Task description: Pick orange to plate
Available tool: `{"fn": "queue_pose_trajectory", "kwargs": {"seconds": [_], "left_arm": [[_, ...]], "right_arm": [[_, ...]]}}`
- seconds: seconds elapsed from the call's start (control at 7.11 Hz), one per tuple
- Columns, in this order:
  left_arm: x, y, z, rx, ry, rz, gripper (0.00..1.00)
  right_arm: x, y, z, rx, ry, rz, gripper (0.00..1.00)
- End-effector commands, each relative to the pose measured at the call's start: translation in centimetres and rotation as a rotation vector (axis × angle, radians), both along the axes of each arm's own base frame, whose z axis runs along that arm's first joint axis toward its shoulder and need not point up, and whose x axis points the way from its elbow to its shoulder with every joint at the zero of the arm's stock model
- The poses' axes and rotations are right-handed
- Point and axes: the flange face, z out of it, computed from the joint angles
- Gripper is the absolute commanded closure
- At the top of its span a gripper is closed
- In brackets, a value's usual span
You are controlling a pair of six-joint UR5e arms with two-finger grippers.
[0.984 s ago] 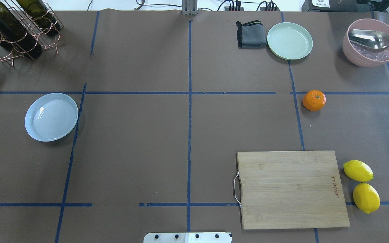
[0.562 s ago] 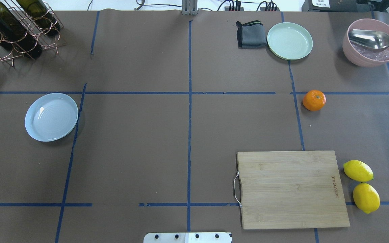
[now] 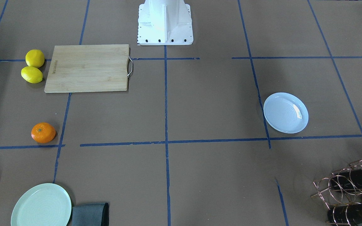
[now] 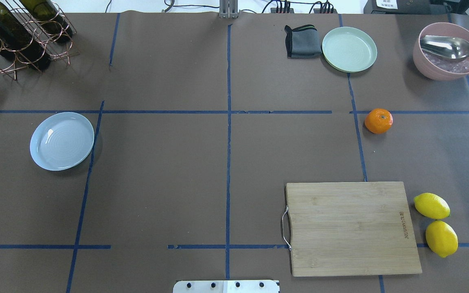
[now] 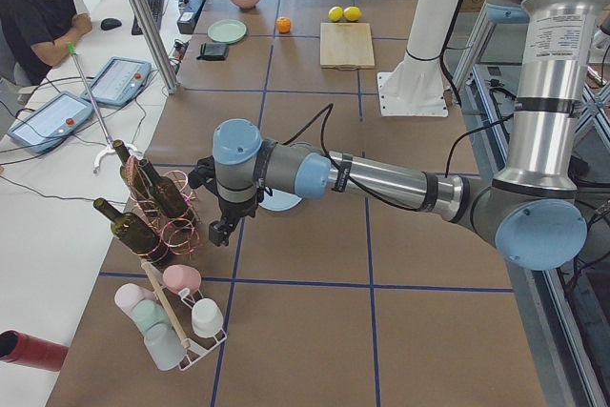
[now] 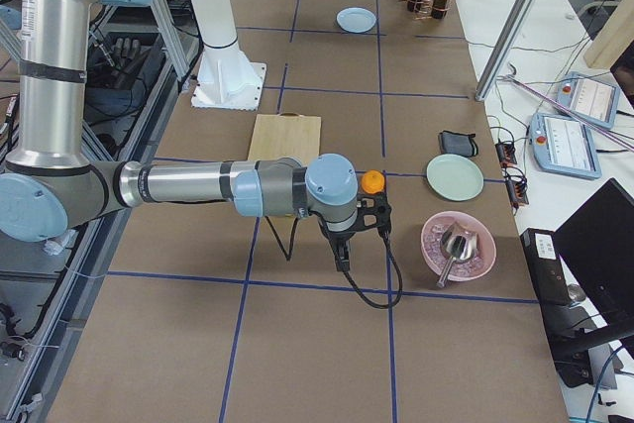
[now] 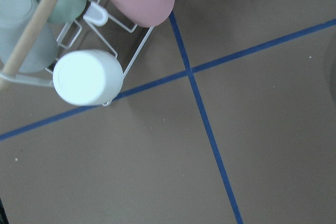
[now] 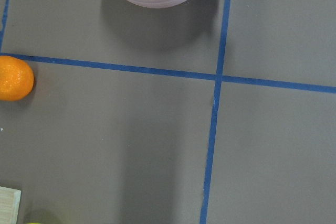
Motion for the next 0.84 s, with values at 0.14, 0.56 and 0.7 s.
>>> {"fn": "queue_pose_trajectory", "kwargs": {"seconds": [0.14, 0.56, 0.7], "left_arm": [[11.5, 0.2, -2.1, -0.209, 0.145, -0.174, 0.00], [20.4, 2.4, -1.4, -0.294, 0.198, -0.362, 0.04], [22.7, 2.4, -0.5, -0.297, 0.182, -0.396, 0.04]], "right_arm": [[-0.4, -0.1, -1.6, 0.028, -0.065, -0.010, 0.00], [-0.4, 0.0, -1.6, 0.021, -0.067, -0.005, 0.00], [-0.4, -0.1, -1.8, 0.025, -0.067, -0.005, 0.00]]}}
